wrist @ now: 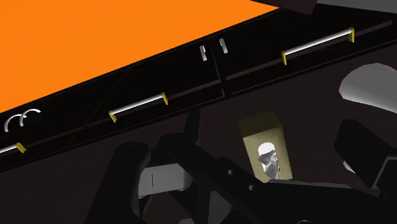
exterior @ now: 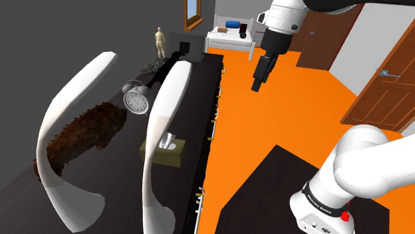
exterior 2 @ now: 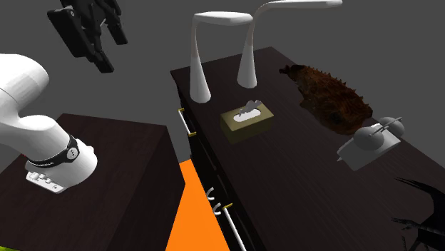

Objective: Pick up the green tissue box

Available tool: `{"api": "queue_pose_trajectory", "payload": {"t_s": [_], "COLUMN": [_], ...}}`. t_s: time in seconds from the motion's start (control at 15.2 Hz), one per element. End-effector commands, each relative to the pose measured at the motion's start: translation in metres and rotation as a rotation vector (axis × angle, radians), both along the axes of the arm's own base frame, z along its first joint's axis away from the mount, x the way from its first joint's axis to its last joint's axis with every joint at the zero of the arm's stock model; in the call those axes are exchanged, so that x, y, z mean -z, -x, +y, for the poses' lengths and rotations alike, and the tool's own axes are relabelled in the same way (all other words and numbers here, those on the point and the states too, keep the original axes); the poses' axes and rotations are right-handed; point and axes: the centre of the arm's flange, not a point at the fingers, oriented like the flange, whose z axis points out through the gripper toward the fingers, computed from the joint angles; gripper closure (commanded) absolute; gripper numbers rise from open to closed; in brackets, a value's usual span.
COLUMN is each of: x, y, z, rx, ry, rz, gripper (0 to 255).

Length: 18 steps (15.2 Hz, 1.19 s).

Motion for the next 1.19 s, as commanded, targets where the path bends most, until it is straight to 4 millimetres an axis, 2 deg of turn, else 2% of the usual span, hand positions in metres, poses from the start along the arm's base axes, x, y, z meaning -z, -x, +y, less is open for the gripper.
{"api": "queue_pose_trajectory", "payload": {"t_s": [0.0, 0.53, 1.12], "x": [0.0, 0.072, 0.148], "y": [0.0, -0.066, -0.142], "z": [0.0, 0.023, 0.06], "rx": [0.0, -0.036, -0.076], "ry": [0.0, -0.111, -0.236], "rz": [0.0, -0.021, -0.044], "gripper": [0, 0, 0]}}
